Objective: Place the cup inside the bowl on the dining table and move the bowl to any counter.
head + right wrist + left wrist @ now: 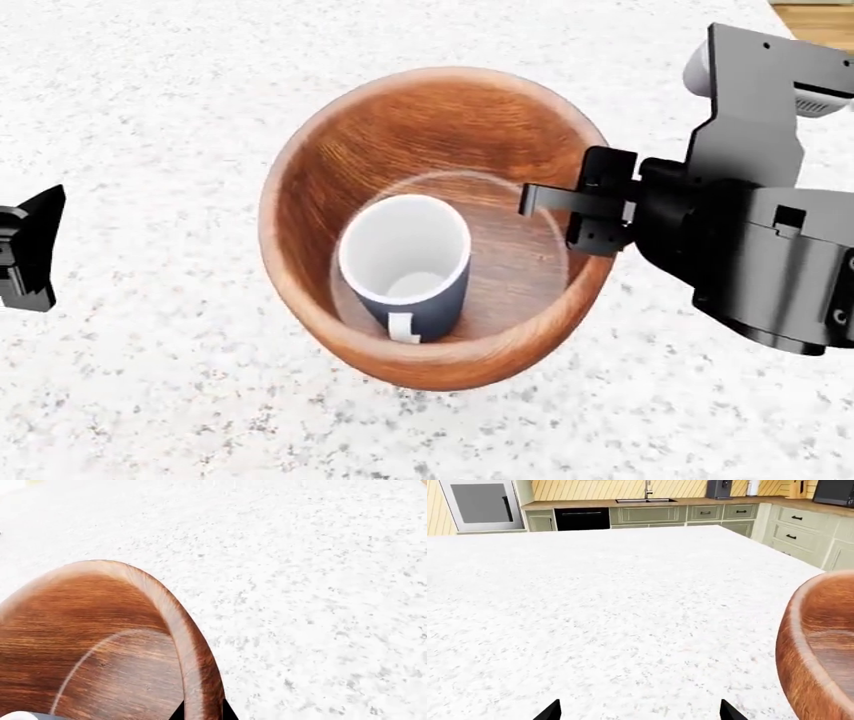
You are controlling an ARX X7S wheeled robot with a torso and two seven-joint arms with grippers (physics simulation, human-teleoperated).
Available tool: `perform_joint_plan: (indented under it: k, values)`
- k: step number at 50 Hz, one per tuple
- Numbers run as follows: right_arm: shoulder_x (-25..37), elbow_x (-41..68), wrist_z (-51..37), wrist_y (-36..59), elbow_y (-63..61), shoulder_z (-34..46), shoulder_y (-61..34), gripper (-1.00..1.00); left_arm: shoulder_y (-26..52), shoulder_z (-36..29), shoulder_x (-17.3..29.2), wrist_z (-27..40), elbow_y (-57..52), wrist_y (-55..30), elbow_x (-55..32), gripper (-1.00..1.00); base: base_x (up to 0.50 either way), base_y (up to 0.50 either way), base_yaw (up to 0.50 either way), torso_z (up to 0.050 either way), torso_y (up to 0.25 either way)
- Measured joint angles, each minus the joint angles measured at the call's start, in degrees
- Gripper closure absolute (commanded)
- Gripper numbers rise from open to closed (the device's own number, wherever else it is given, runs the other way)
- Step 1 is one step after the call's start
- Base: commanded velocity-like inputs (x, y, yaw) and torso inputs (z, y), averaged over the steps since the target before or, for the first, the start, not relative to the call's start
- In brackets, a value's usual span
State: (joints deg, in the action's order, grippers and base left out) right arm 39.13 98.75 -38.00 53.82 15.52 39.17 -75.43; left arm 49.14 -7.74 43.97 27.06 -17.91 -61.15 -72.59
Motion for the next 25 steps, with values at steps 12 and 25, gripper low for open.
perform_joint_plan:
  k: [12,25]
  values:
    - [0.9,-0.6,0.4,-0.1,0.3,0.0,0.1,1.0,0.1,0.1,0.2,0.3,-0.2,0.0,-0.6,-1.0,0.0,-0.5,0.0,0.0,0.0]
    - [2.1,-0.3,0.2,-0.5,-0.3,-0.3,1.0,1.0,0.4,0.2,0.5,0.6,-0.3,-0.1,-1.2,-1.0,0.0,-0.5,0.0,0.0,0.001]
